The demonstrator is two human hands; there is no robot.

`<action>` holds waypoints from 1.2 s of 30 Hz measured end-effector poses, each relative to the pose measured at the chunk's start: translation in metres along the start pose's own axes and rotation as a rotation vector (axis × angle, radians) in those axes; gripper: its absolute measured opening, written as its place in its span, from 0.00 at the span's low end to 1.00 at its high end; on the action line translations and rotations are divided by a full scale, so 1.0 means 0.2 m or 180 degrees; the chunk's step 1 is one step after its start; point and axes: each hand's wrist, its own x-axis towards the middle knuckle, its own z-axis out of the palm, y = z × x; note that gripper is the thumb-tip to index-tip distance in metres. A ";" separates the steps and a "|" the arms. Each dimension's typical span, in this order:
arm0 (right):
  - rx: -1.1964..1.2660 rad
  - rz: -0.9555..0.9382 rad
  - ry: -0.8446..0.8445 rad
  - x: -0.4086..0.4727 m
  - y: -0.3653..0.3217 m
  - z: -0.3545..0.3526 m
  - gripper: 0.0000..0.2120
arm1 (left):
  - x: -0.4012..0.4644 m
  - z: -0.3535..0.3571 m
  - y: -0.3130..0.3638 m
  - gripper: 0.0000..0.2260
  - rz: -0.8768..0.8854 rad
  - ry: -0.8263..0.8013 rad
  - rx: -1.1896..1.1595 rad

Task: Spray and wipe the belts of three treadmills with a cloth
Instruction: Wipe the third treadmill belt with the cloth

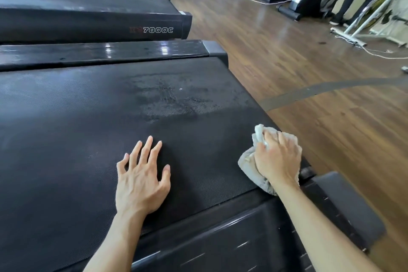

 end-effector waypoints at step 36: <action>0.0238 -0.0201 -0.0193 0.39 -0.16 0.08 0.28 | 0.00 0.02 -0.01 0.33 0.0039 0.0013 0.0067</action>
